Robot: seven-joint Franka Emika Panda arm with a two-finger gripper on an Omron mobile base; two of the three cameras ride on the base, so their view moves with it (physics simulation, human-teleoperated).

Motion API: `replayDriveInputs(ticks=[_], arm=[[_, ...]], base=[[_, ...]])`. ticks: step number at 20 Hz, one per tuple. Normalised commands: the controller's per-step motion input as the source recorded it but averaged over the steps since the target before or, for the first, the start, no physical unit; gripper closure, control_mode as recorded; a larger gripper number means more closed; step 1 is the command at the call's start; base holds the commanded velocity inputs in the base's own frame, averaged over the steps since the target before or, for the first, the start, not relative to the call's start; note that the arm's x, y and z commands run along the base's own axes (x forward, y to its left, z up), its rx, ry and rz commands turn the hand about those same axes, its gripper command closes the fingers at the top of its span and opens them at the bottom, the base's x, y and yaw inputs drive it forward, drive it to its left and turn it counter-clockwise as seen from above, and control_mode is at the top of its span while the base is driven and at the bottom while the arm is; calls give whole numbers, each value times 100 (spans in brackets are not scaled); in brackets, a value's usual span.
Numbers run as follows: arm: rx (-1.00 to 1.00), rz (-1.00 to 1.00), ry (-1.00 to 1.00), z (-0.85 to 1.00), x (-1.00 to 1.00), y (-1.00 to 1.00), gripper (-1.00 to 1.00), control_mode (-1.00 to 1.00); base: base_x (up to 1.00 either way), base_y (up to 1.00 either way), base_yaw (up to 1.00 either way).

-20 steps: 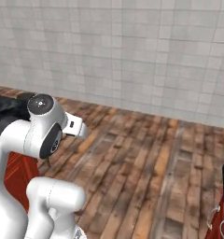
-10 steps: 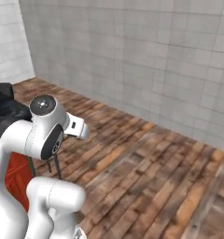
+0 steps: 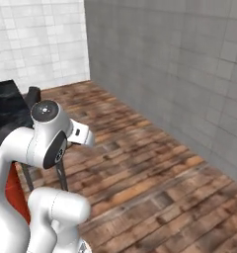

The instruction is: Retrieve the apple and banana from the fridge and place them into the bowl on the dining table.

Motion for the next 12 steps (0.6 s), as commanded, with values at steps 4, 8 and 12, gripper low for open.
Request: replayDriveInputs(ticks=[4, 8, 12], arm=[[0, 0, 0, 0, 0, 0, 100, 100], [0, 0, 0, 0, 0, 0, 100, 100], [0, 0, 0, 0, 0, 0, 100, 100]], base=[[96, -92, 48], [100, -83, 49], [94, -75, 55]])
